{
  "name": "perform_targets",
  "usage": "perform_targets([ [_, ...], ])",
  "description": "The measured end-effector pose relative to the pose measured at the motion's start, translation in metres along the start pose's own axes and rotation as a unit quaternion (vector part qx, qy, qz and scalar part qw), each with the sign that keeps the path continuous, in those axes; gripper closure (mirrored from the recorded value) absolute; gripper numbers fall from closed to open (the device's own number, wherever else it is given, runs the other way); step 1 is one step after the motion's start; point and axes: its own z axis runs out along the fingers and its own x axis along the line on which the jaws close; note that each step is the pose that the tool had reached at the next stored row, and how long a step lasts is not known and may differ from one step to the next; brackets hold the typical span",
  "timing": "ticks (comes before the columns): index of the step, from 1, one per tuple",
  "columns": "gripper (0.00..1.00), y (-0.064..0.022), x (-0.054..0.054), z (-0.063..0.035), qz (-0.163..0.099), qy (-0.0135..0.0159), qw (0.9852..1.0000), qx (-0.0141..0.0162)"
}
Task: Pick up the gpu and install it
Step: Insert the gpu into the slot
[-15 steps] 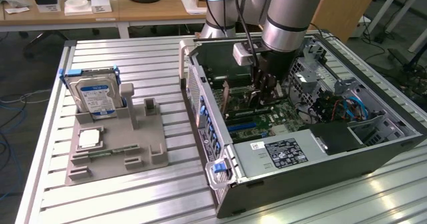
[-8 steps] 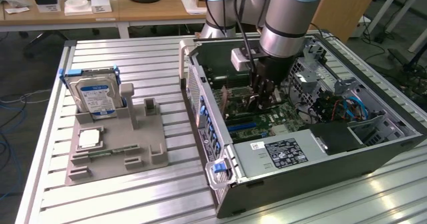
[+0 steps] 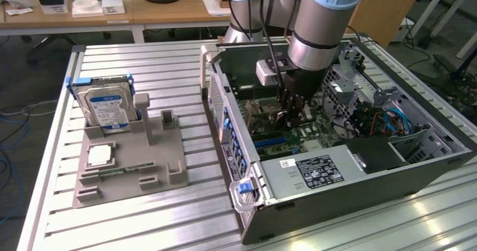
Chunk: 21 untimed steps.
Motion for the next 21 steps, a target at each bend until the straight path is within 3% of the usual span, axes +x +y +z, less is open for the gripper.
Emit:
perform_targets([
  [9,0.72,0.0009,0.001,0.0097,0.0,0.0002,1.0,-0.0094],
  [14,0.72,0.0014,0.003,0.0175,0.0,0.0002,1.0,-0.01],
  [21,0.72,0.0063,0.004,0.0209,0.0,0.0002,1.0,-0.01],
])
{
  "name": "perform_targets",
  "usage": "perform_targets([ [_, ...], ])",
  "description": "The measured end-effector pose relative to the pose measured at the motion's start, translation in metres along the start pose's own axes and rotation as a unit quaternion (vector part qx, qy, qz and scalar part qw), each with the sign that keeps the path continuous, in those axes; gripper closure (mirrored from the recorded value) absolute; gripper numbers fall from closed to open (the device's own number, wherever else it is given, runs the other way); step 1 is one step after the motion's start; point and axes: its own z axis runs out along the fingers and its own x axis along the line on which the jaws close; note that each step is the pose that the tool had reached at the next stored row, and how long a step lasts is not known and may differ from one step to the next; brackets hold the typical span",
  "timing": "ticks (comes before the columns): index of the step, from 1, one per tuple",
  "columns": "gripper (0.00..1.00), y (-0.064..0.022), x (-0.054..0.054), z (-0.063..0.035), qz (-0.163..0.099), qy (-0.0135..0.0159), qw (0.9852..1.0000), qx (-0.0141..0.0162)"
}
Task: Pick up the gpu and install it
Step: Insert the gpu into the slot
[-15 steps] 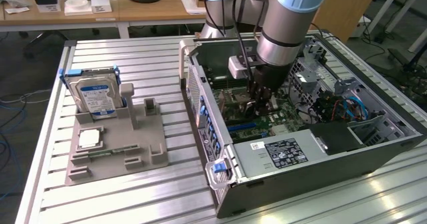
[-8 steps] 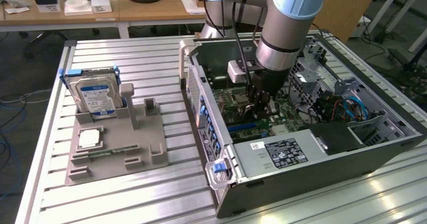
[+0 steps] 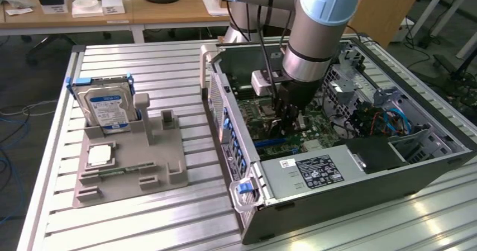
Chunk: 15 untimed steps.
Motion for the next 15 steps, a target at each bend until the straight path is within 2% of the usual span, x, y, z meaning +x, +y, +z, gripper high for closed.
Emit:
perform_targets([
  [5,0.72,0.0009,0.0018,0.0033,0.0,0.0001,1.0,0.0],
  [9,0.72,0.0032,0.0017,0.0059,0.0,-0.0001,1.0,0.0019],
  [15,0.72,0.0043,0.0018,0.0067,0.0,-0.0001,1.0,0.0022],
])
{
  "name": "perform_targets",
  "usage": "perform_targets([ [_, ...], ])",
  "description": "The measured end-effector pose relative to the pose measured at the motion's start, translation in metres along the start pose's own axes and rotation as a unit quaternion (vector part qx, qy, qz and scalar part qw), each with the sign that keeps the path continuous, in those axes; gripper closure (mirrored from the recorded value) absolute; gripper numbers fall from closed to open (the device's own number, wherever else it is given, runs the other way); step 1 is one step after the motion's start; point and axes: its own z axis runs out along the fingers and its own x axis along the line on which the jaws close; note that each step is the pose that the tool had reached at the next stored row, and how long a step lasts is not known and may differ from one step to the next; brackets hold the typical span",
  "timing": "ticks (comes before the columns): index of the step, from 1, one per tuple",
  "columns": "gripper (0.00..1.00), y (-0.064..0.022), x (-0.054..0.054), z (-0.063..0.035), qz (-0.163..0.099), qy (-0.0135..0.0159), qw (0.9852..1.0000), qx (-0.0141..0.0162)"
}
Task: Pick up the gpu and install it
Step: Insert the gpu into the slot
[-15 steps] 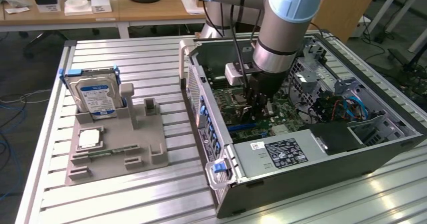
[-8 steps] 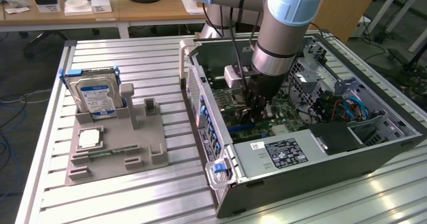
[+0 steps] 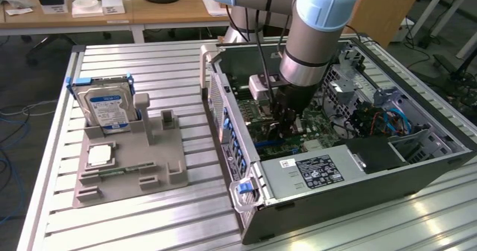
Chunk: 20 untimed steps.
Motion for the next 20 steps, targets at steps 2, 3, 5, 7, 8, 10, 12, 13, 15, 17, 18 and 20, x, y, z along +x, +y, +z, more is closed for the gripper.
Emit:
perform_targets([
  [2,0.72,0.0006,0.0,0.0001,0.0,-0.0001,1.0,0.0],
  [3,0.72,0.0009,0.0,0.0002,0.0,-0.0001,1.0,0.0001],
  [5,0.72,0.0017,0.0,0.0005,0.0,0.0,1.0,0.0],
  [7,0.72,0.0024,0.0001,0.0009,0.0,0.0001,1.0,0.0],
  [8,0.72,0.0027,0.0001,0.001,0.0,0.0001,1.0,0.0],
  [10,0.72,0.003,0.0001,0.0015,0.0,0.0,1.0,0.0],
  [12,0.72,0.0032,0.0001,0.003,0.0,-0.0002,1.0,0.0],
  [13,0.72,0.0033,0.0001,0.0039,0.0,-0.0002,1.0,0.0],
  [15,0.72,0.0033,0.0002,0.0054,0.0,-0.0003,1.0,0.0],
  [17,0.72,0.0034,0.0002,0.0068,0.0,-0.0004,1.0,0.0],
  [18,0.72,0.0035,0.0002,0.0076,0.0,-0.0004,1.0,0.0],
  [20,0.72,0.0036,0.0002,0.009,0.0,-0.0004,1.0,-0.0002],
])
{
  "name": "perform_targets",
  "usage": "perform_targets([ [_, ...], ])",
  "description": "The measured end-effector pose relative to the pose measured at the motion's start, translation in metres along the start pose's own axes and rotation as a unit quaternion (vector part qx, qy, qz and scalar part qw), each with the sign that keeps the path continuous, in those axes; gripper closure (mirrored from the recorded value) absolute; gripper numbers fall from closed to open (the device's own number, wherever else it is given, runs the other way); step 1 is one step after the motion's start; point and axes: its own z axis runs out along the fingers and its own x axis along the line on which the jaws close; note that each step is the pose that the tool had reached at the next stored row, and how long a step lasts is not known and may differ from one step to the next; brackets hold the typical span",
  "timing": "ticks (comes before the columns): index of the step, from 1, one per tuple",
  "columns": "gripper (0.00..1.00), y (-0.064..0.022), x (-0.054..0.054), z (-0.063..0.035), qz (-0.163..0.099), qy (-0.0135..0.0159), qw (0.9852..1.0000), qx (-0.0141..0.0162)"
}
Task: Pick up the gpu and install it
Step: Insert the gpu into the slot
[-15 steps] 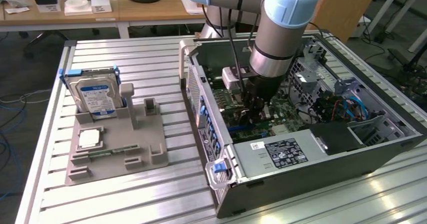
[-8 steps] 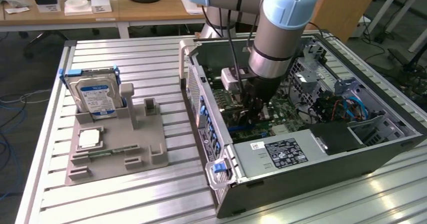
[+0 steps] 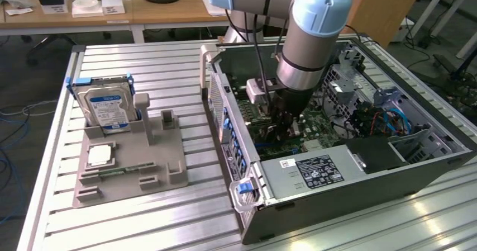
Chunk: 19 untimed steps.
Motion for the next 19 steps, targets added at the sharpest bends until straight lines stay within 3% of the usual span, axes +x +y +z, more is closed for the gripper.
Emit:
perform_targets([
  [19,0.72,0.0002,-0.0012,-0.0018,0.0,-0.0002,1.0,0.0002],
])
